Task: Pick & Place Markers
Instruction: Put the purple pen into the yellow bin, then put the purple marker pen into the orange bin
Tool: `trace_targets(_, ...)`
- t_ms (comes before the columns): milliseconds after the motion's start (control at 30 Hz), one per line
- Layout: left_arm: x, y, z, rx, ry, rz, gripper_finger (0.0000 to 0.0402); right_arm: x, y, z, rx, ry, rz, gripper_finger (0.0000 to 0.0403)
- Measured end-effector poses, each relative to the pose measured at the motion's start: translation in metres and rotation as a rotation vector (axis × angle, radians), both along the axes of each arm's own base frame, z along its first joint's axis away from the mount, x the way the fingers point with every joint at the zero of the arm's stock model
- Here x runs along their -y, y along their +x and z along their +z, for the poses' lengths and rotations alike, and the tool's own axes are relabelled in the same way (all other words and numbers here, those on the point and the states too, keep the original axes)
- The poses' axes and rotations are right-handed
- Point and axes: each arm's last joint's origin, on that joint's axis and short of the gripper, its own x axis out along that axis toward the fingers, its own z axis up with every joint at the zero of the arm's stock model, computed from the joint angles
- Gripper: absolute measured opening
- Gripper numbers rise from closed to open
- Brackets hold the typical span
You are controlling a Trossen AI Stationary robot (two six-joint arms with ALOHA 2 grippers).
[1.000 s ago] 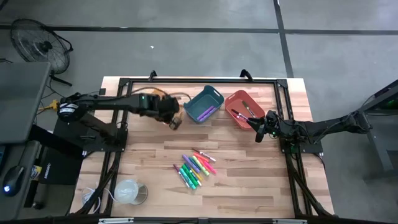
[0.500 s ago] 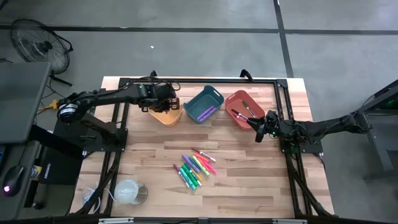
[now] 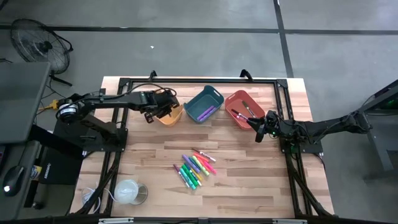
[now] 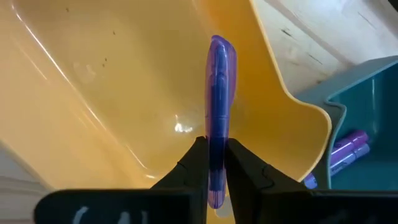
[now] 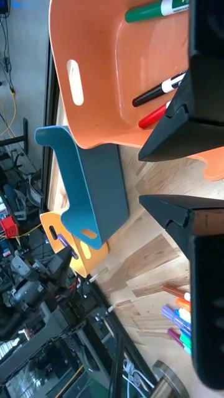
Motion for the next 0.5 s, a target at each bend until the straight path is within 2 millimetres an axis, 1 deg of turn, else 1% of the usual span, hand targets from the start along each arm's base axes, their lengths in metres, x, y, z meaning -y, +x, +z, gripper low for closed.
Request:
trace_targets(267, 0.0000, -0.0009, -0.0005, -0.024, 0.016, -0.029, 0.0109, 0.0000, 0.0000, 0.0000, 0.000, 0.000, 0.000, 0.0085)
trace_targets(400, 0.0000, -0.0009, -0.0005, -0.040, 0.032, -0.073, 0.0123, 0.0000, 0.0000, 0.0000, 0.000, 0.000, 0.000, 0.0085)
trace_targets(500, -0.0010, 0.0015, 0.0009, -0.051, 0.089, -0.168, 0.0125, 0.0000, 0.0000, 0.0000, 0.000, 0.000, 0.000, 0.0085)
